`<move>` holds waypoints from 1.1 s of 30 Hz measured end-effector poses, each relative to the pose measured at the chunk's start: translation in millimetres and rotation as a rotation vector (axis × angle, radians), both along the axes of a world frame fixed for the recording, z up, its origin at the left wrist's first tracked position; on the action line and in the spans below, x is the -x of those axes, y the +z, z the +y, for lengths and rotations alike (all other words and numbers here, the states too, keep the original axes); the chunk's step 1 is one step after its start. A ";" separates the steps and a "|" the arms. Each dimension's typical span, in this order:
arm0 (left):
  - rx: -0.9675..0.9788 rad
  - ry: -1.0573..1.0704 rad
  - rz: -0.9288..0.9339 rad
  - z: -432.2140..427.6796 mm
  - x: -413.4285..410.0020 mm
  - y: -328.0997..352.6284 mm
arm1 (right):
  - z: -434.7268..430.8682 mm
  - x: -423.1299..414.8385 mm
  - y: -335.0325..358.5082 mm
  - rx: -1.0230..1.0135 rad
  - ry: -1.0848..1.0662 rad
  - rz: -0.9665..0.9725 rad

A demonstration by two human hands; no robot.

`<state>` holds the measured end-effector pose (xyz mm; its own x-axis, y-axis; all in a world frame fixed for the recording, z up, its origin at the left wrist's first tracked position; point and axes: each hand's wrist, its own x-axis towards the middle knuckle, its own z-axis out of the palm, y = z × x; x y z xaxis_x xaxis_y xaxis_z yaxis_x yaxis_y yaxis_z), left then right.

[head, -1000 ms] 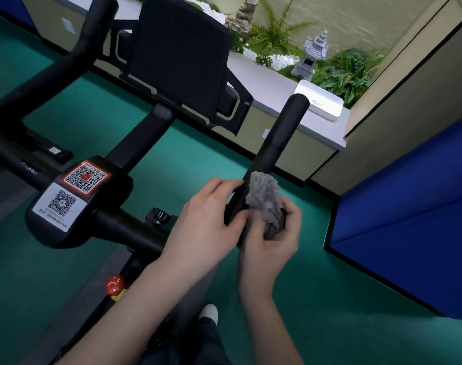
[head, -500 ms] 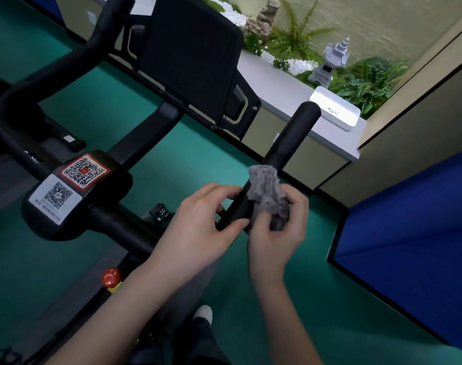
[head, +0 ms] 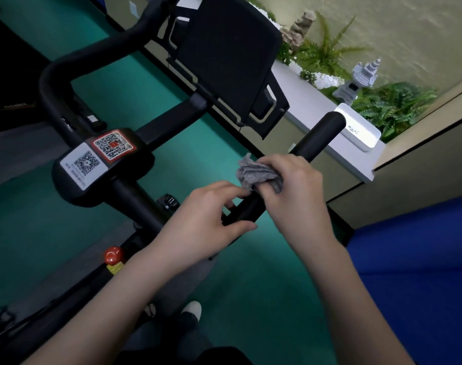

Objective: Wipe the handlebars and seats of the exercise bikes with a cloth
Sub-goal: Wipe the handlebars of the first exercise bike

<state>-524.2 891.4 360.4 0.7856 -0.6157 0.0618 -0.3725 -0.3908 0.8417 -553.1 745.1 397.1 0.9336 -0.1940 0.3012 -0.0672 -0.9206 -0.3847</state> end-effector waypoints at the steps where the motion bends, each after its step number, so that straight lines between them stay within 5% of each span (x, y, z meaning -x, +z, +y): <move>1: -0.002 -0.001 0.001 0.5 0.5 -0.1 | -3.6 -5.5 5.5 0.053 0.006 0.044; 4: 0.018 0.015 0.014 1.6 0.2 -0.6 | -17.5 -18.0 22.8 0.167 -0.092 0.069; 9: 0.034 0.035 -0.002 1.1 -1.5 -1.3 | 7.0 -12.2 27.4 -0.081 -0.089 0.147; 13: -0.021 0.025 -0.103 0.9 1.8 -1.7 | 15.9 -19.2 18.5 0.020 -0.087 0.278; 17: -0.014 0.002 -0.081 1.9 -0.5 -1.6 | -3.0 -29.3 26.0 0.294 -0.192 0.192; 23: -0.004 -0.039 -0.078 -0.7 -7.6 -0.2 | 10.3 -16.6 28.4 0.103 -0.112 0.204; 29: 0.028 -0.072 -0.053 -5.8 -12.9 1.7 | -14.6 -36.5 31.6 0.354 -0.271 0.124; 33: 0.038 -0.091 -0.033 -12.2 -21.6 3.1 | -13.5 -36.0 27.9 0.296 -0.264 0.039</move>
<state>-502.6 879.2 363.5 0.7234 -0.6815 0.1110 -0.4327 -0.3223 0.8420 -517.1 731.6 425.0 0.8749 -0.3392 0.3456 -0.3259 -0.9403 -0.0980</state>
